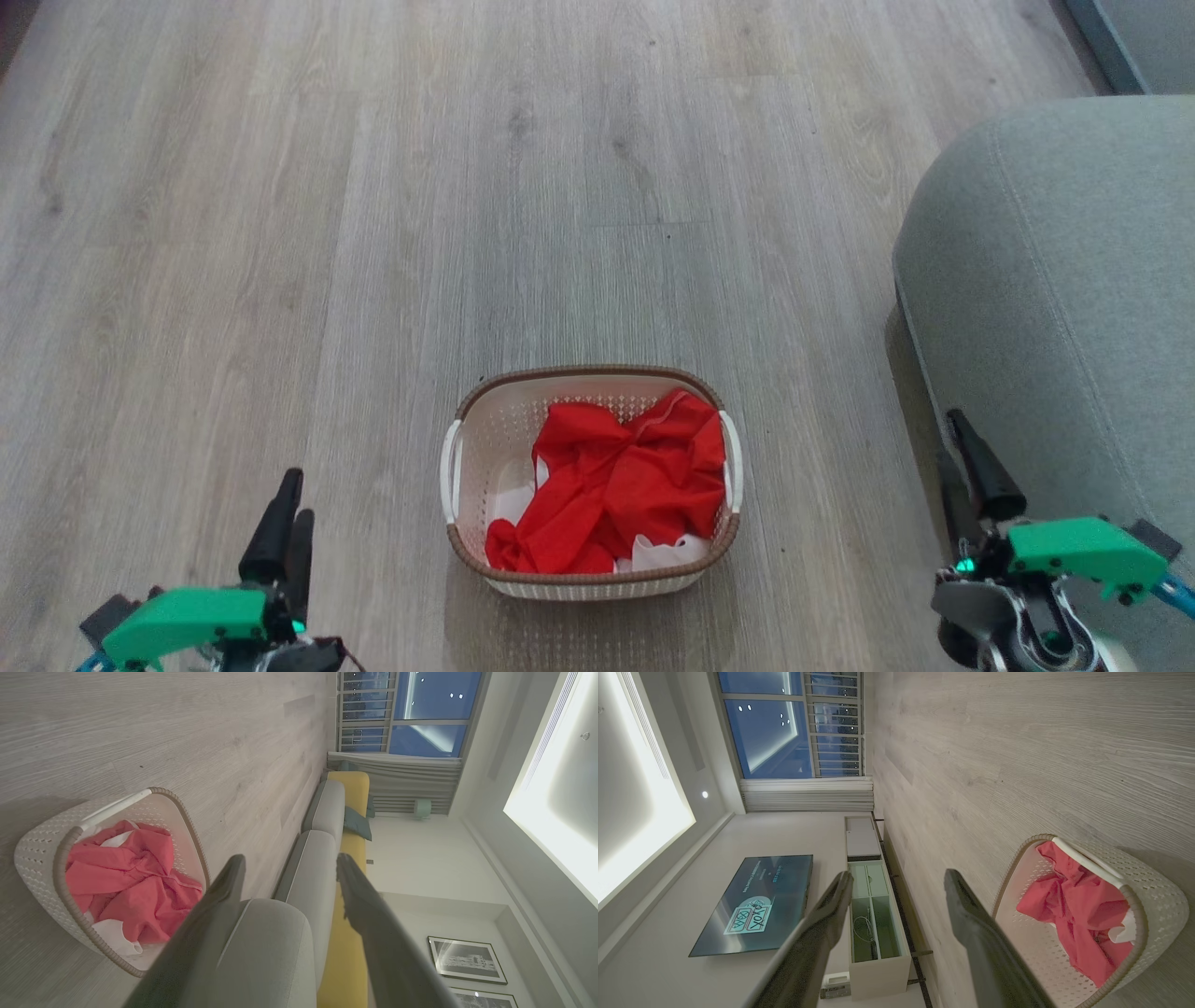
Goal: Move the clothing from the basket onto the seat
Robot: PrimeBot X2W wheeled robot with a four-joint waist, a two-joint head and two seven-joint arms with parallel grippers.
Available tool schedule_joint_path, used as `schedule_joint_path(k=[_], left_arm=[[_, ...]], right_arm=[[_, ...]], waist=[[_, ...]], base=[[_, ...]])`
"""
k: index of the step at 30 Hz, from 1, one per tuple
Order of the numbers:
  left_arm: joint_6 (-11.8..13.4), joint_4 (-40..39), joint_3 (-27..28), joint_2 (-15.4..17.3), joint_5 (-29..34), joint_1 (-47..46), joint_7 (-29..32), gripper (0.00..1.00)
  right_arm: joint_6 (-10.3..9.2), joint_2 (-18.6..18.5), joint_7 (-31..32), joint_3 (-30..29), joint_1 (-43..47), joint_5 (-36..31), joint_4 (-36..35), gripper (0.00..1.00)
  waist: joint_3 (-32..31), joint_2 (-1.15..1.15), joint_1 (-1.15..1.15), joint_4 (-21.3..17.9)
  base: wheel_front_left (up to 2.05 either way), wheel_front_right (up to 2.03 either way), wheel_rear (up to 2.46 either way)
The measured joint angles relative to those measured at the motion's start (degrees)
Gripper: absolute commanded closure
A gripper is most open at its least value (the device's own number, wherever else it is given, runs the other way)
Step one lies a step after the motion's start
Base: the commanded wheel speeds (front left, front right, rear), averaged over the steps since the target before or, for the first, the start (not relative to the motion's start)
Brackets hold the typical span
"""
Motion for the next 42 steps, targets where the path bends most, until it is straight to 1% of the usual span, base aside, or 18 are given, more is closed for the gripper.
schedule_joint_path(k=[10,11,12,16,22,23,24,30,42], left_arm=[[-0.01,0.7,-0.23,0.76,4.44,-1.8,-1.53,0.0],[-0.01,0.74,-0.19,0.77,5.95,-2.24,-2.02,0.0],[-0.01,0.74,-0.19,0.77,5.95,-2.24,-2.02,0.0],[-0.01,0.8,-0.13,0.9,9.12,-2.49,-2.77,0.0],[-0.01,0.85,-0.13,1.18,14.47,-3.71,-3.38,0.0],[-0.01,0.85,-0.13,1.29,16.44,-4.0,-3.86,0.0],[-0.01,0.85,-0.13,1.29,16.44,-4.0,-3.86,0.0],[-0.02,0.81,-0.16,1.71,24.17,-4.74,-5.08,0.0],[-0.03,0.85,0.1,1.98,35.88,-6.54,-6.89,0.0]], right_arm=[[0.0,-0.85,-1.67,2.66,-2.44,-3.94,1.01,0.0],[0.0,-1.02,-1.87,2.97,-2.94,-5.13,1.13,0.0],[0.0,-1.02,-1.87,2.97,-2.94,-5.13,1.13,0.0],[0.0,-1.31,-2.5,3.66,-3.98,-8.08,1.54,0.0],[0.0,-1.64,-3.53,5.02,-5.45,-12.87,2.35,0.0],[0.0,-1.72,-3.92,5.35,-6.0,-14.52,2.7,0.0],[0.0,-1.72,-3.92,5.35,-6.0,-14.52,2.7,0.0],[0.0,-1.94,-5.1,7.36,-7.7,-19.82,3.98,0.0],[0.0,-2.91,-7.01,10.15,-10.78,-28.76,6.49,0.0]], waist=[[0.29,0.0,0.0,-0.08],[0.35,0.0,0.0,-0.1],[0.35,0.0,0.0,-0.1],[0.5,0.0,0.0,-0.17],[0.71,0.0,0.0,-0.28],[0.78,0.0,0.0,-0.32],[0.78,0.0,0.0,-0.32],[0.91,0.0,0.0,-0.46],[1.03,0.0,0.0,-0.74]], base=[[0.0,0.0,0.0],[0.0,0.0,0.0],[0.0,0.0,0.0],[0.0,0.0,0.0],[0.0,0.0,0.0],[0.0,0.0,0.0],[0.0,0.0,0.0],[0.0,0.0,0.0],[0.0,0.0,0.0]])
